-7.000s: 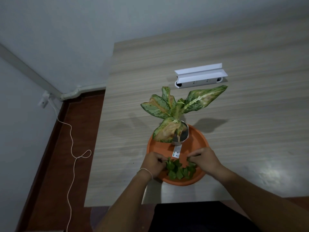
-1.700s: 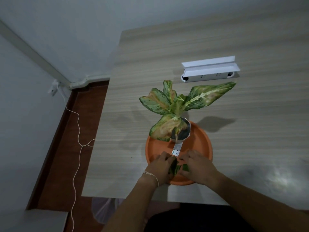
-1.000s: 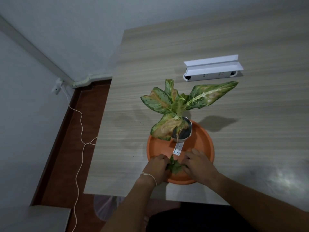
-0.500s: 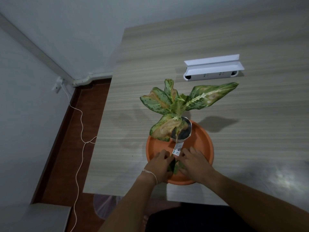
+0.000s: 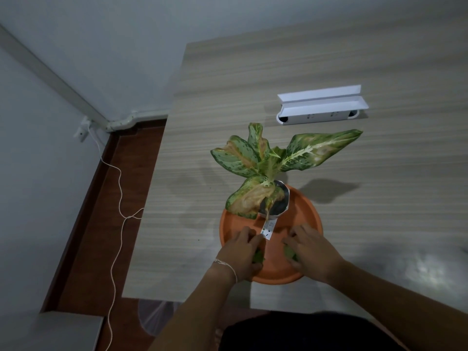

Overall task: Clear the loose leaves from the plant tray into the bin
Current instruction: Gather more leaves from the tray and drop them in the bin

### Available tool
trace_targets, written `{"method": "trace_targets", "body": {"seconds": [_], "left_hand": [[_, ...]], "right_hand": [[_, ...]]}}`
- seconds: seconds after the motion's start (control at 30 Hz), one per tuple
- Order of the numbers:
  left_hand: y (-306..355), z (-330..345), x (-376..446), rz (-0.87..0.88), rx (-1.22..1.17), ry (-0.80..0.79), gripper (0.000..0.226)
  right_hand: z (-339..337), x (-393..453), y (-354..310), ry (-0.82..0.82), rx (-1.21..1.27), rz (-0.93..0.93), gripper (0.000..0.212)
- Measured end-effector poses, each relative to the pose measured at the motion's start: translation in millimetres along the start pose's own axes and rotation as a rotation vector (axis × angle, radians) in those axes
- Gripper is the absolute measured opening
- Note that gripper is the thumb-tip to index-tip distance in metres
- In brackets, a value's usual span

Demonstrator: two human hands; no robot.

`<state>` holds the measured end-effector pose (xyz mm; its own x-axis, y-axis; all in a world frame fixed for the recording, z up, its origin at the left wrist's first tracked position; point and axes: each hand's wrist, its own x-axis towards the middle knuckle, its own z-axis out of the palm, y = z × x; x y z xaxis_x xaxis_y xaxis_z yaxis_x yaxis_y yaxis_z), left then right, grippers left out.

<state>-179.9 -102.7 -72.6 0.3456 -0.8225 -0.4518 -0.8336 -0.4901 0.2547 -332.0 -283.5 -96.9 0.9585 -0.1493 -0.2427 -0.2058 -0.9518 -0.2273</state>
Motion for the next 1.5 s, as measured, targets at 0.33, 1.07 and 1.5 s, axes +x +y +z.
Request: {"method": "trace_targets", "body": {"seconds": [0.33, 1.07, 1.5], "left_hand": [[11, -7, 6, -0.003, 0.015, -0.002, 0.035], [23, 2, 2, -0.504, -0.436, 0.134, 0.02], [-13, -20, -15, -0.808, -1.572, 0.087, 0.015]], "right_hand": [[5, 2, -11, -0.091, 0.059, 0.039, 0.028], [0, 17, -52, -0.342, -0.058, 0.053, 0.02], [-31, 36, -11, -0.24, 1.675, 0.805, 0.018]]}}
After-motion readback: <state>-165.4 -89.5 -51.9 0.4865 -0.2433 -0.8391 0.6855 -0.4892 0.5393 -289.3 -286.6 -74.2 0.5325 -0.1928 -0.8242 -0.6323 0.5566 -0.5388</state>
